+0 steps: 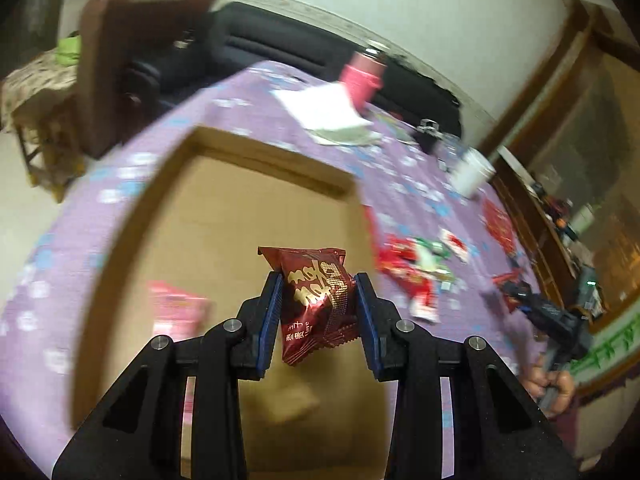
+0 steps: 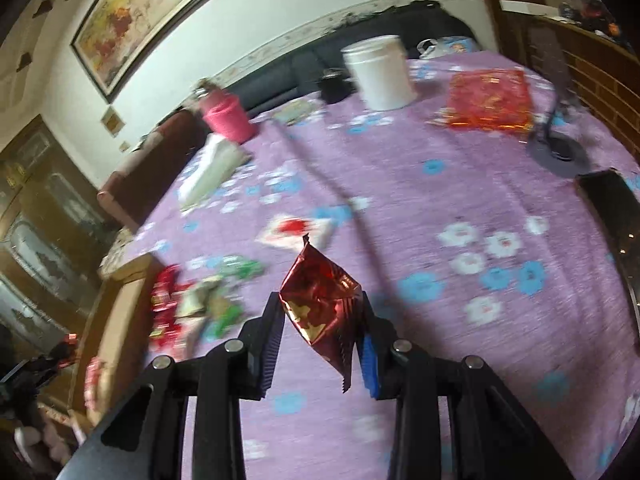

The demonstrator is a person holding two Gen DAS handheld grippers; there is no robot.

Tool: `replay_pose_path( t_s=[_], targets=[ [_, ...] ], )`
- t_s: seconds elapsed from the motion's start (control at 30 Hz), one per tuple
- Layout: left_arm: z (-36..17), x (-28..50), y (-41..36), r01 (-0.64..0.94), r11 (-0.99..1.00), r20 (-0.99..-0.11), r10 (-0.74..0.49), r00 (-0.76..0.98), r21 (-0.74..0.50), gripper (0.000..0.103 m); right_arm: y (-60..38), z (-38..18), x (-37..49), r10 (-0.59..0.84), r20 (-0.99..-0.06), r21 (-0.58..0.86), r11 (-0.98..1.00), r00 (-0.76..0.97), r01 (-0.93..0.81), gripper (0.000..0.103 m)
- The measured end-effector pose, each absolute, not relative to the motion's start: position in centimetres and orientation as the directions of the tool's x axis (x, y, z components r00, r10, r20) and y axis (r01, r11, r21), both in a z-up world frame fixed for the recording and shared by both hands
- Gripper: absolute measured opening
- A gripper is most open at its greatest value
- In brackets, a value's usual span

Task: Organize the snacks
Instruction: 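Drop the brown packet into the tray with left tool while right drops red foil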

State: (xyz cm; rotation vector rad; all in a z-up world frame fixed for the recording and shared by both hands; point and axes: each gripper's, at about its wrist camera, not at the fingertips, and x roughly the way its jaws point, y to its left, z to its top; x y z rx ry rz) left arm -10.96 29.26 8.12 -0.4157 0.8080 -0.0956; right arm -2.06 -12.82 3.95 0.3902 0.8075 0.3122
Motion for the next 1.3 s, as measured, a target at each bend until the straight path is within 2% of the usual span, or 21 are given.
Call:
replay_pose_path(
  t_s=[0.3,0.6,0.8,0.93,1.0,1.2,1.27,1.3],
  targets=[
    [6.0,-10.0,33.4,-0.126,0.919,-0.723,-0.203,0.660,-0.373,0.035,2.2,7.9,-3.9,0.560,-0.658,0.396,0.826,0.504,-0.400,0.037],
    [4.2,-7.4,37.3,-0.216,0.897,-0.769,-0.183,0.612,-0.386,0.035,15.3,5.9,-3.9,0.588,-0.730,0.370,0.769,0.349,-0.521,0.037],
    [4.4,-8.3,38.3,-0.226,0.865,-0.752,-0.228,0.619,-0.448,0.035,20.8,3.9,-2.9,0.555,-0.778,0.339,0.766,0.294,-0.547,0.040],
    [5.2,-9.5,38.7,-0.228,0.848,-0.726,-0.236,0.646,-0.479,0.037,21.0,3.8,-2.9,0.590,-0.764,0.388,0.743,0.260,-0.545,0.046],
    [5.6,-10.2,38.7,-0.234,0.837,-0.713,-0.236,0.660,-0.494,0.041,20.2,4.7,-3.1,0.594,-0.752,0.378,0.744,0.286,-0.551,0.049],
    [7.4,-12.8,37.1,-0.211,0.806,-0.670,-0.279,0.688,-0.552,0.041,12.3,8.1,-3.2,0.596,-0.688,0.381,0.782,0.413,-0.493,0.056],
    [8.2,-13.6,36.0,-0.179,0.796,-0.643,-0.310,0.700,-0.578,0.049,8.4,8.3,-2.9,0.562,-0.681,0.379,0.819,0.470,-0.431,0.061],
    [8.7,-14.2,35.2,-0.154,0.790,-0.623,-0.329,0.710,-0.593,0.060,6.6,8.2,-2.7,0.538,-0.683,0.375,0.839,0.494,-0.395,0.061]
  ],
)
